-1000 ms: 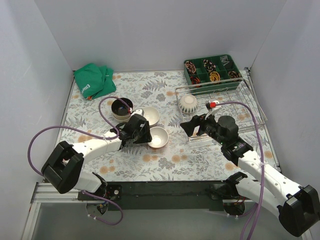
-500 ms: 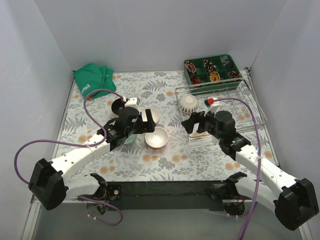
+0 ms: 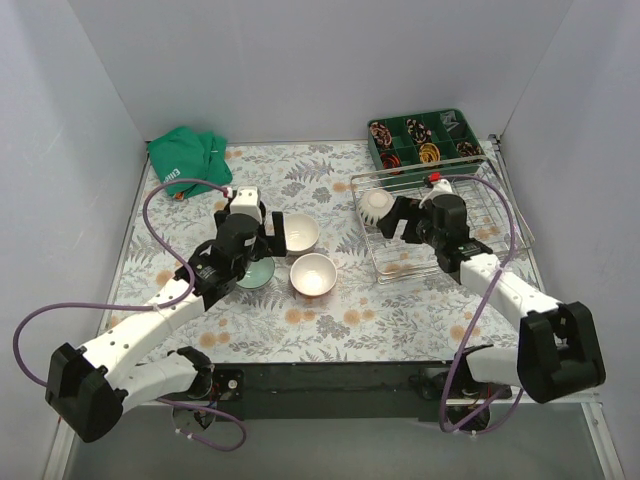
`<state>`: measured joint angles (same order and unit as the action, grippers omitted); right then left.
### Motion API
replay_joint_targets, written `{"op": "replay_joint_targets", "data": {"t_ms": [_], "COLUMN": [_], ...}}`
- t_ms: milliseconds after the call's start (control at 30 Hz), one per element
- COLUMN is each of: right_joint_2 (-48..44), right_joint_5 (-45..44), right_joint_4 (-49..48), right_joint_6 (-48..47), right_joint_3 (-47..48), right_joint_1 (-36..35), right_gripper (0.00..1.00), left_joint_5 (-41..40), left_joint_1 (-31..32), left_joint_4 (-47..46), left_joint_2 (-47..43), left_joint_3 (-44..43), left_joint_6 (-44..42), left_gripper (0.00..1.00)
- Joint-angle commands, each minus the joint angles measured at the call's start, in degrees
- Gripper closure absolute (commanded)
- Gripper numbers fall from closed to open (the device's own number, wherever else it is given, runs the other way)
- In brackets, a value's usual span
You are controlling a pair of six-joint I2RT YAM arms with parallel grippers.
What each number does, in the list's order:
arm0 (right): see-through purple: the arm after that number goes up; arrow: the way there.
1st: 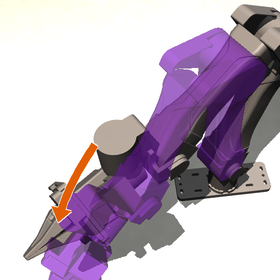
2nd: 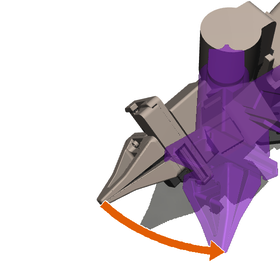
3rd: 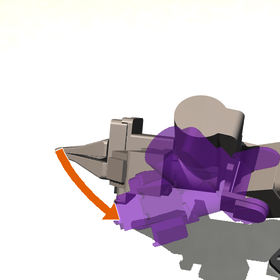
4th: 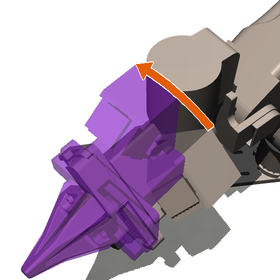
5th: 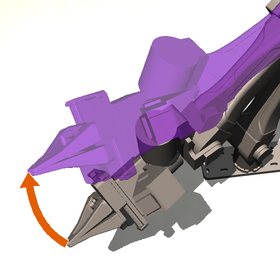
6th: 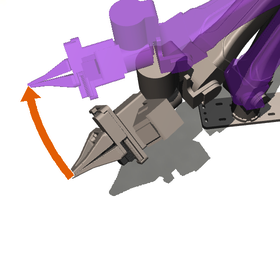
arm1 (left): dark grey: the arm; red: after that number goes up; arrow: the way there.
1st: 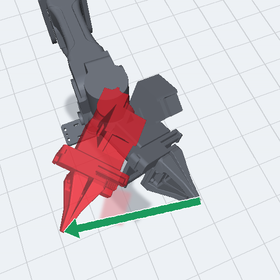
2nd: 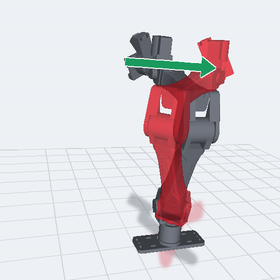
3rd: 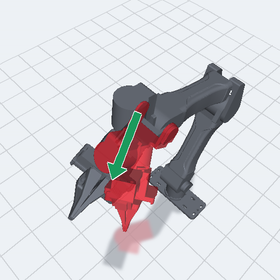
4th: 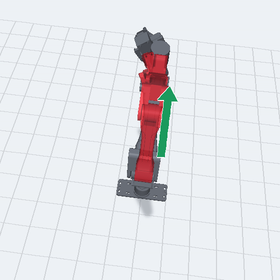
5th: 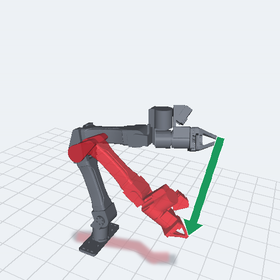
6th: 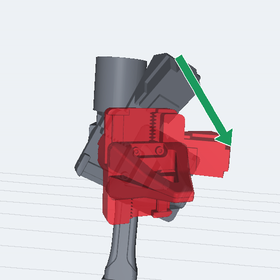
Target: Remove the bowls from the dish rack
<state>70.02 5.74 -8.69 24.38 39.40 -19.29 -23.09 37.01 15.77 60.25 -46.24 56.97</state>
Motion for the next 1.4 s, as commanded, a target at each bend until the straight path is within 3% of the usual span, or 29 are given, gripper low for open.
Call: {"op": "replay_joint_targets", "data": {"t_ms": [0,633,1167,1367], "right_joint_2": [6.4,29.6,35.8,34.6], "right_joint_5": [-1.9,-0.1,8.8,10.3], "right_joint_4": [-5.7,-9.8,-17.0,-19.9], "right_joint_6": [3.9,11.7,18.7,20.1], "right_joint_3": [5.2,17.4,13.0,10.4], "right_joint_1": [1.7,5.4,7.5,8.4], "right_gripper": [0.01,0.01,0.03,0.11], "left_joint_5": [-4.4,-9.3,-8.5,-8.2], "left_joint_1": [-0.2,-0.3,-0.7,-0.7], "left_joint_4": [-1.3,-0.7,-0.8,-0.8], "left_joint_2": [-2.9,-5.9,-4.2,-3.6], "left_joint_3": [3.4,4.8,4.8,4.8], "left_joint_6": [-3.7,-3.1,-3.1,-3.1], "left_gripper": [0.02,0.02,0.02,0.02]}}
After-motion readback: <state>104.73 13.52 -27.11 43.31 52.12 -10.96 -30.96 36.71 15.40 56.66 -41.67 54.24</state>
